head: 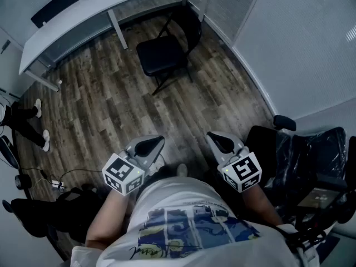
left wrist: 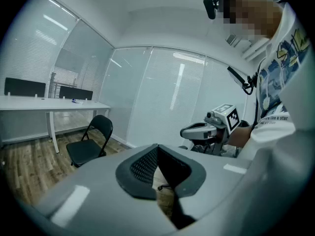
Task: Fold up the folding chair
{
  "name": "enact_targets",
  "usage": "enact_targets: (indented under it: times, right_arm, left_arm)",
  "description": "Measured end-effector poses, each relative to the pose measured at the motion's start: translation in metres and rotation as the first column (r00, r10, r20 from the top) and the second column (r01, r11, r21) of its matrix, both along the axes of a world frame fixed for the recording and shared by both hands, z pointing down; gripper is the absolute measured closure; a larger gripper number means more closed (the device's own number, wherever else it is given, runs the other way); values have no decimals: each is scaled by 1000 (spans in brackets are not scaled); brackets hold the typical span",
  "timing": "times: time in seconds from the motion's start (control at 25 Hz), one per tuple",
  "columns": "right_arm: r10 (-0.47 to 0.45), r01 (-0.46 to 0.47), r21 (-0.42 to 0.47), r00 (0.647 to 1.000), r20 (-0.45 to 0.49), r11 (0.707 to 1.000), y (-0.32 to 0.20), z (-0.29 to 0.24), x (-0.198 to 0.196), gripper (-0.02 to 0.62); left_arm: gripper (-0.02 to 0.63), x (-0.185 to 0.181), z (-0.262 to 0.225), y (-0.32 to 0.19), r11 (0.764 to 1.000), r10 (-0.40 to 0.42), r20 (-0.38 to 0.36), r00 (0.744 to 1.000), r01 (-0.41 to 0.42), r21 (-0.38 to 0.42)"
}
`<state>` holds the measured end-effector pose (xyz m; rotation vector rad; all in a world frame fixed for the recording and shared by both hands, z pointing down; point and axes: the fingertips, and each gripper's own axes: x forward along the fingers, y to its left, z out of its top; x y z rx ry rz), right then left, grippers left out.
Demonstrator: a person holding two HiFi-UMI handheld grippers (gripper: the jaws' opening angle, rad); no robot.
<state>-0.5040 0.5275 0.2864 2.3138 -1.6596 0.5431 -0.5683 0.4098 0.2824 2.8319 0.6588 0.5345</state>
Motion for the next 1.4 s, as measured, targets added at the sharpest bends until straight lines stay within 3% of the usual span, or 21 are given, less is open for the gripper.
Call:
enact_targets:
  times: [0.56,1.0,1.4]
  right_arm:
    - [-1,1,0,1000,0,1000,40,11,-15,594]
    - [-9,9,10,999,32,1000,43,21,-8,592]
    - [21,-20,-15,999,49,1000,22,28,29,574]
  left_arm:
    - [601,-12,12,32,1000,-17,4,1000,17,18]
    - [601,-7,17,34,999,-39,18,999,39,14]
    - [601,34,24,17,1000,-5,30,1000,4,10]
